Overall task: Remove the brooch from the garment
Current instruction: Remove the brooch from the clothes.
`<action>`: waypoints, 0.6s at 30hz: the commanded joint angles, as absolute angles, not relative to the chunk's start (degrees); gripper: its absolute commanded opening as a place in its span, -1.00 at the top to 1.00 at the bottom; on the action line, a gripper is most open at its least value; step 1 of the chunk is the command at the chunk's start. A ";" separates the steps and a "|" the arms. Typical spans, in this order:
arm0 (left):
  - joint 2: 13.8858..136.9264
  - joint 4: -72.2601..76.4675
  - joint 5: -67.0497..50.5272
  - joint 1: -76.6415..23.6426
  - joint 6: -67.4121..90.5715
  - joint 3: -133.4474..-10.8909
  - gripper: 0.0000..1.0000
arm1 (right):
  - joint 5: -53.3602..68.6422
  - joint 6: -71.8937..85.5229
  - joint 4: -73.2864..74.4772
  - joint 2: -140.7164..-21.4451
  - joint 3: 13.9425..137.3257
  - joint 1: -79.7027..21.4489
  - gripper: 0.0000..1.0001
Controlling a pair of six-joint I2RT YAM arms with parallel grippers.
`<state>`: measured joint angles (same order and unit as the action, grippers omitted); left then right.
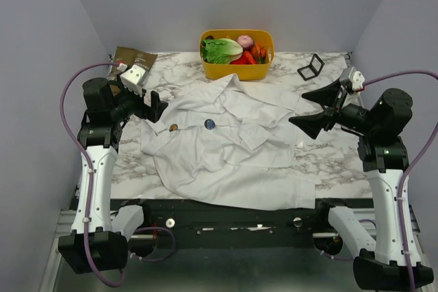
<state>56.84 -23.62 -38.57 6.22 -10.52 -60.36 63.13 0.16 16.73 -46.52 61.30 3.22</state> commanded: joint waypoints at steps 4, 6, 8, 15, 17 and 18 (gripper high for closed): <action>57.39 -21.45 -39.64 7.12 -10.19 -58.98 -0.97 | 67.76 -6.67 14.77 -47.72 58.27 3.60 -1.00; 57.74 -21.18 -39.11 7.03 -10.28 -58.80 -0.97 | 67.59 -7.21 14.15 -47.99 57.57 3.60 -1.00; 58.44 -21.01 -38.59 7.03 -10.28 -58.54 -0.97 | 66.28 -7.21 13.28 -47.99 56.96 3.60 -1.00; 63.54 -24.16 -36.04 6.86 -10.55 -60.82 -0.97 | 61.17 -6.15 11.43 -47.99 55.90 3.60 -1.00; 65.82 -25.13 -34.64 5.81 -11.16 -62.05 -0.97 | 60.74 -6.15 10.99 -47.99 55.64 3.52 -1.00; 66.61 -25.83 -32.02 5.19 -11.16 -62.40 -0.97 | 60.65 -5.98 10.81 -47.99 55.55 3.60 -1.00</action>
